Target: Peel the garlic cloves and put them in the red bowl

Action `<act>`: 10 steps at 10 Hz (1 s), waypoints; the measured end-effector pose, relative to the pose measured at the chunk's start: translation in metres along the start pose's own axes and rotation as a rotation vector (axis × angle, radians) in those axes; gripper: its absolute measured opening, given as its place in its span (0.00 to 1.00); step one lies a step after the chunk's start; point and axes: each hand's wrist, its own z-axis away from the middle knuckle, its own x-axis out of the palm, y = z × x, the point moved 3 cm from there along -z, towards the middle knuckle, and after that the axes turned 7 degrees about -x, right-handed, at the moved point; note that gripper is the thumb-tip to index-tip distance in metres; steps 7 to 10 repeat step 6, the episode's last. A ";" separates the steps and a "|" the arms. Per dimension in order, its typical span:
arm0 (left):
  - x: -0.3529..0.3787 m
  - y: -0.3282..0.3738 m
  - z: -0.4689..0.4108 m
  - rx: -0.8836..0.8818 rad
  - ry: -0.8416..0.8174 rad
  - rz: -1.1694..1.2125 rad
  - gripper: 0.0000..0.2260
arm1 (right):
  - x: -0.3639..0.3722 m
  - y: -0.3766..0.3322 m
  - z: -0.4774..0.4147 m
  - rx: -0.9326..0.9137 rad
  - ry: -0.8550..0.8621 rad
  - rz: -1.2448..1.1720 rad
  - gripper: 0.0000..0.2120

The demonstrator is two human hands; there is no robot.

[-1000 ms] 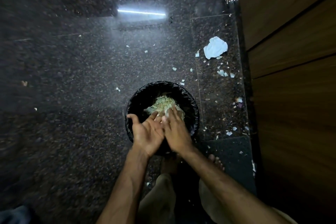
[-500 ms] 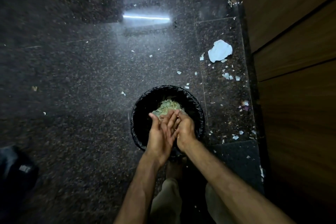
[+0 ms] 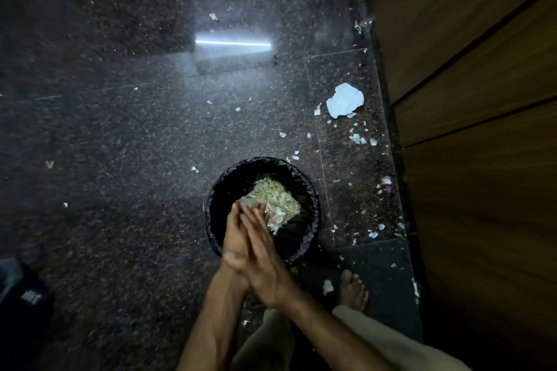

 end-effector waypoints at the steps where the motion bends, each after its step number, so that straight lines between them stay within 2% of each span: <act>1: -0.011 0.006 0.035 -0.090 -0.131 -0.060 0.28 | -0.030 0.024 0.004 0.089 -0.063 0.200 0.31; 2: -0.007 0.024 0.062 -0.045 -0.139 -0.013 0.24 | -0.061 0.025 0.010 0.318 -0.091 0.472 0.30; 3: 0.004 0.035 0.079 -0.040 0.009 -0.044 0.21 | -0.050 -0.052 0.030 0.115 0.092 0.251 0.27; 4: 0.022 0.044 0.119 -0.066 0.023 -0.034 0.22 | -0.037 -0.115 0.052 0.049 -0.034 0.129 0.24; 5: 0.050 0.059 0.182 -0.056 -0.113 -0.007 0.32 | -0.086 -0.136 0.052 0.337 -0.035 0.301 0.26; 6: 0.081 0.072 0.238 0.019 -0.130 0.059 0.35 | -0.134 -0.185 0.051 0.276 -0.056 0.423 0.26; 10: 0.081 0.072 0.238 0.019 -0.130 0.059 0.35 | -0.134 -0.185 0.051 0.276 -0.056 0.423 0.26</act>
